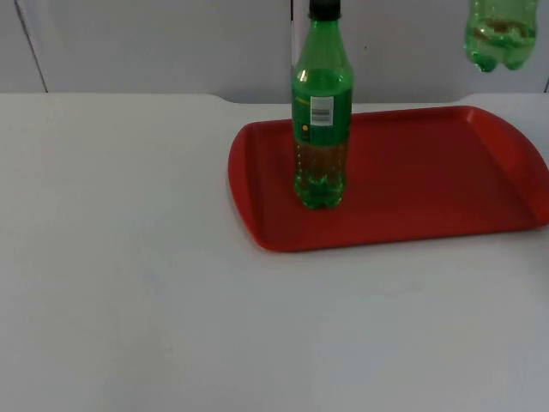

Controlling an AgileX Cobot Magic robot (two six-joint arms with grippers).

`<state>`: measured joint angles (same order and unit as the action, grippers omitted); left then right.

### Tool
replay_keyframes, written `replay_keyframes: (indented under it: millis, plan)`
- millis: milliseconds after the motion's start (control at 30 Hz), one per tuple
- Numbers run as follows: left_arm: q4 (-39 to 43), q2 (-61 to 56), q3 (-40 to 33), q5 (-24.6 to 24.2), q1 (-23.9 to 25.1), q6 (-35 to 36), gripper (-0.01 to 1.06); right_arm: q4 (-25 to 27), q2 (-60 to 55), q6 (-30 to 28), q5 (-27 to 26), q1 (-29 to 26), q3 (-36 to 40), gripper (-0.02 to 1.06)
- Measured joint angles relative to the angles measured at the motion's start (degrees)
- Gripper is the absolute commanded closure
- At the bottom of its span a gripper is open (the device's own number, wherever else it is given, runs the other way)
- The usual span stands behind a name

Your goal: Place the bottle upright on the tray.

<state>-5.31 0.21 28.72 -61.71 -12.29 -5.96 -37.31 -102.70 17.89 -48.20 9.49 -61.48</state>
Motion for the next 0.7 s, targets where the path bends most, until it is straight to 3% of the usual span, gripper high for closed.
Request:
replay_keyframes:
  millis: [167,333,500,600,700]
  plan:
    - [0.0,0.0,0.0,0.0,0.0,0.0,0.0,-5.1,-7.4,5.6,-10.4,-3.4,-5.8,1.05]
    - [0.0,0.0,0.0,0.0,0.0,0.0,0.0,-9.6,-13.4,7.2,-14.7,-4.6,-11.8,1.05]
    - [0.0,0.0,0.0,0.0,0.0,0.0,0.0,-9.8,-19.1,11.6,-14.9,-4.6,-16.7,1.05]
    - [0.0,0.0,0.0,0.0,0.0,0.0,0.0,-9.3,-21.4,11.2,-16.2,-4.6,-18.5,1.05]
    - [0.0,0.0,0.0,0.0,0.0,0.0,0.0,-9.1,-24.3,5.7,-19.0,-4.6,-20.1,1.05]
